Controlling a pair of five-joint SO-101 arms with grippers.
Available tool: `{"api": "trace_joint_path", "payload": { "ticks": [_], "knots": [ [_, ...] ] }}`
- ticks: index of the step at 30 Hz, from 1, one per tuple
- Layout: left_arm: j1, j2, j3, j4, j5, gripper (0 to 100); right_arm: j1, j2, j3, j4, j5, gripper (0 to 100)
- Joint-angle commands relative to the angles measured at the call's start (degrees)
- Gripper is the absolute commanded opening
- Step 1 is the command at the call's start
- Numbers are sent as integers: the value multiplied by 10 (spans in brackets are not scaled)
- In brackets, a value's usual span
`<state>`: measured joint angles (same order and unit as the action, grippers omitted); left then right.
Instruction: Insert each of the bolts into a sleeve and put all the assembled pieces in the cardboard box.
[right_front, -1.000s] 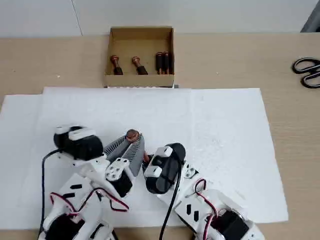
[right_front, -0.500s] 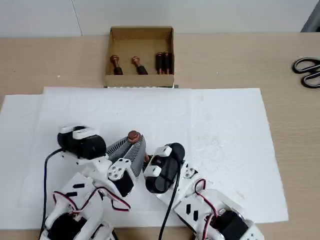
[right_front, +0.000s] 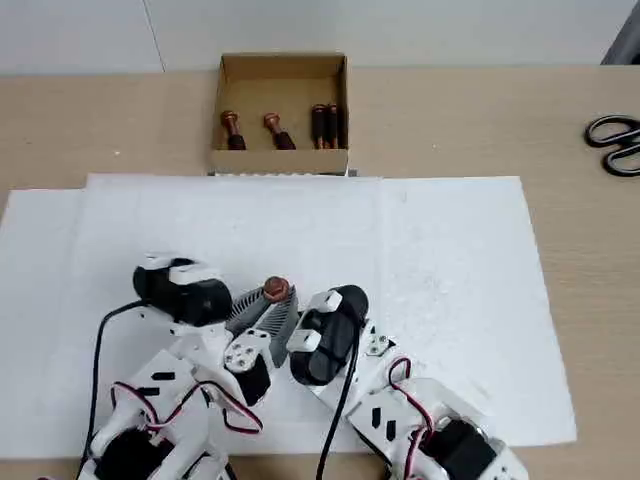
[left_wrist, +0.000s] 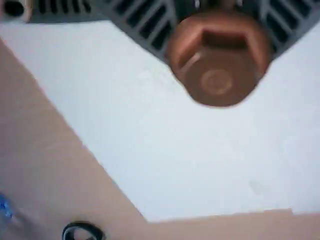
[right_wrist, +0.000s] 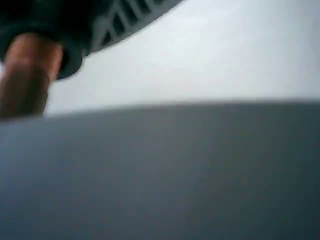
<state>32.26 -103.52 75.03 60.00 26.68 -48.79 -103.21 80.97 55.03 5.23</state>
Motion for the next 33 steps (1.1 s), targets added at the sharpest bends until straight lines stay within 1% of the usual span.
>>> {"api": "trace_joint_path", "payload": {
  "ticks": [1,6,9,13,17,22,28,33],
  "knots": [
    [4,3,1,19,-24,6,0,-7,-37,-15,0,3],
    [1,3,1,26,-30,6,4,-7,-40,-15,0,3],
    [0,3,0,26,-51,6,28,-7,-40,-16,1,3],
    [-13,4,0,26,-52,6,51,-7,-41,-17,1,3],
    [-34,4,6,26,-64,6,51,-7,-53,-17,1,3],
    [-30,3,41,24,-63,6,51,-7,-59,-18,1,3],
    [-33,4,45,23,-63,6,51,-7,-68,-18,1,3],
    [-34,2,75,23,-64,6,51,-7,-68,-17,1,3]
  ]
}}
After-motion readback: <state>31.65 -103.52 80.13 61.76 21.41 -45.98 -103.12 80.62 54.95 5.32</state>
